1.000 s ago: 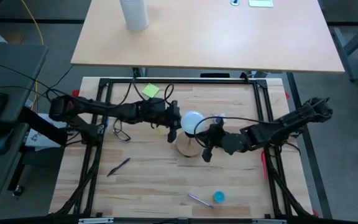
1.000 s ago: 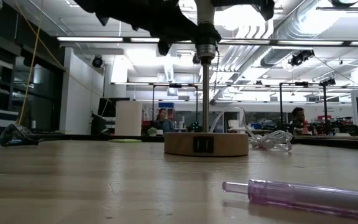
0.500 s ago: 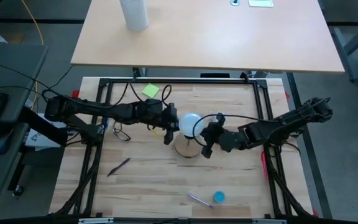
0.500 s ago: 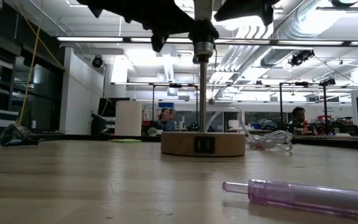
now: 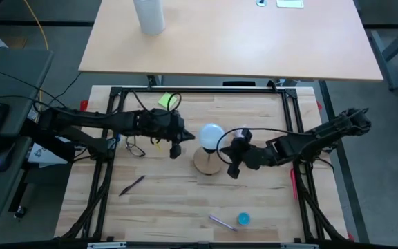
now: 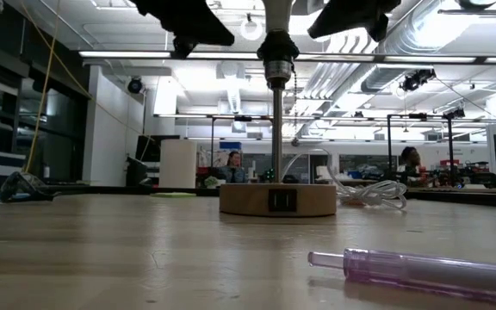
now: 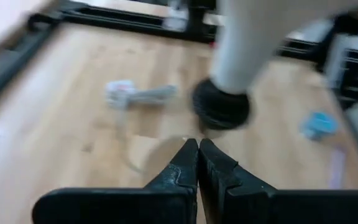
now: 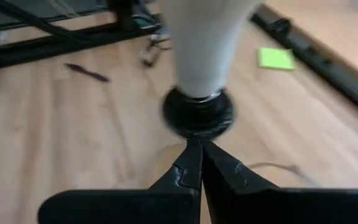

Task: Screw lightbulb
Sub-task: Remove the lightbulb from the lamp

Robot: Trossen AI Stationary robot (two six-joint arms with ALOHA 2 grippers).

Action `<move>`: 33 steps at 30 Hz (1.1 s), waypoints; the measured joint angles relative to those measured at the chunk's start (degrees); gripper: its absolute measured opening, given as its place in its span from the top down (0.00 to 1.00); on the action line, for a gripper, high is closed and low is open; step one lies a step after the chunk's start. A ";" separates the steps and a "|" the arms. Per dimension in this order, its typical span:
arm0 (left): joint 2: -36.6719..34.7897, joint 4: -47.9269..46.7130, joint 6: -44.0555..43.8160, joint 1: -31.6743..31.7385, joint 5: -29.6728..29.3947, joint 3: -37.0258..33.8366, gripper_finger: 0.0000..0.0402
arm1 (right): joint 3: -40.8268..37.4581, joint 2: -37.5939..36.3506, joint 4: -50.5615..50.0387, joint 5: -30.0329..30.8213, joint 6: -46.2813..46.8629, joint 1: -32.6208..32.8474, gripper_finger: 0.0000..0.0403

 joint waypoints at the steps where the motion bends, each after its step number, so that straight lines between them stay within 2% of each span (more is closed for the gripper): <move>1: 0.01 0.19 0.55 0.02 -1.92 0.00 1.00 | 0.00 -0.11 0.35 -1.20 0.28 0.23 1.00; 3: 0.73 0.76 1.66 0.50 -4.79 0.00 1.00 | 0.00 -0.14 1.41 -3.09 0.56 0.75 1.00; 7: 4.19 5.68 0.44 2.95 -4.64 0.00 1.00 | 0.00 -0.21 4.13 -3.58 0.55 1.38 1.00; 12: 10.11 19.20 -1.37 4.55 -0.72 0.00 1.00 | 0.00 -0.21 7.64 -4.09 -2.89 -0.14 1.00; 15: 12.22 23.53 -2.55 4.10 1.55 0.00 1.00 | 0.00 -0.21 9.56 -6.29 -4.91 -1.67 1.00; 22: 12.93 23.60 -2.69 2.31 1.46 -0.02 1.00 | 0.02 -0.11 12.98 -10.51 -8.61 -4.44 1.00; 33: 10.49 19.76 -3.31 -0.80 -0.03 -0.02 1.00 | 0.02 -0.10 11.44 -10.37 -11.70 -6.95 1.00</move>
